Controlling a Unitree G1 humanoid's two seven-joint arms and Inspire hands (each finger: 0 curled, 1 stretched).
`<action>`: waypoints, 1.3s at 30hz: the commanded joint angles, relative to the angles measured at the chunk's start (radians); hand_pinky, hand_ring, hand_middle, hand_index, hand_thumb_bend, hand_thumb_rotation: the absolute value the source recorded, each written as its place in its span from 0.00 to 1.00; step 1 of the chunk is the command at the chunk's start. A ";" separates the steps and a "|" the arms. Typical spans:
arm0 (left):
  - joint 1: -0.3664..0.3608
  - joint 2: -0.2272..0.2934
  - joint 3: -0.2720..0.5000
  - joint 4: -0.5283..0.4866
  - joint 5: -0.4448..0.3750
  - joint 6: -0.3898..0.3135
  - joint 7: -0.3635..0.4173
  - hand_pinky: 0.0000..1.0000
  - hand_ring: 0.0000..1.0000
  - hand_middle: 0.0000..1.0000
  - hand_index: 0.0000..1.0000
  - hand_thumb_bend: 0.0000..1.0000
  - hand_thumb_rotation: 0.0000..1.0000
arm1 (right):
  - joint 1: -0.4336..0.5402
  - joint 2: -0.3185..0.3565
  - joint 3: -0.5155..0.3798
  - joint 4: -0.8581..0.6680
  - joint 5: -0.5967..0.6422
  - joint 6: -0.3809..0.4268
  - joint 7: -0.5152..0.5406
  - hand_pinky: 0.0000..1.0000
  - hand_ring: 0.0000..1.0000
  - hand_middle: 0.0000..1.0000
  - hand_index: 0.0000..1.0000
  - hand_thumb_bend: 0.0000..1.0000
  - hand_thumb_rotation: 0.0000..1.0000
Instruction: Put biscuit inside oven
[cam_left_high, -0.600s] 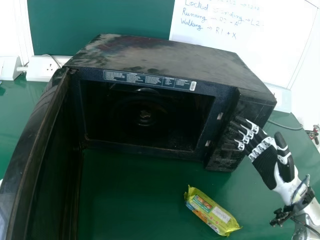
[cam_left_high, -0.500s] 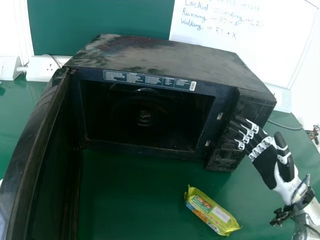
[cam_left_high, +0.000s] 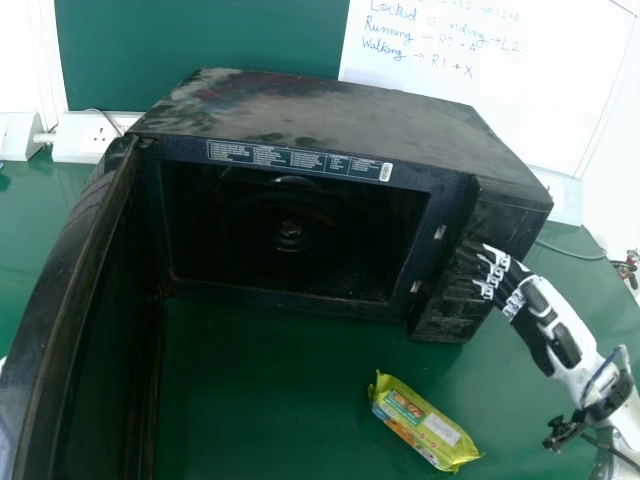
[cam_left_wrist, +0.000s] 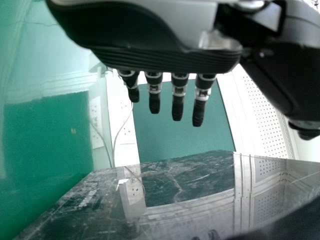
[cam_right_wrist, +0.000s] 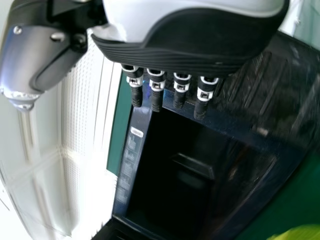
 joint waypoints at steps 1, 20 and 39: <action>0.015 0.002 -0.003 -0.002 -0.003 -0.003 -0.005 0.73 0.97 1.00 1.00 1.00 0.89 | 0.013 -0.029 0.010 -0.027 -0.064 -0.031 -0.030 0.94 0.99 1.00 1.00 0.96 0.98; 0.005 0.001 0.007 0.005 -0.016 -0.002 -0.002 0.58 0.78 0.93 0.88 1.00 0.85 | 0.078 -0.199 0.087 -0.272 -0.658 -0.204 -0.239 0.94 0.99 1.00 1.00 0.98 0.97; 0.013 -0.001 0.006 0.006 -0.015 -0.011 -0.005 0.00 0.87 0.95 0.91 1.00 0.84 | 0.064 -0.383 0.273 -0.413 -0.876 -0.059 -0.023 0.93 0.99 1.00 1.00 0.96 0.97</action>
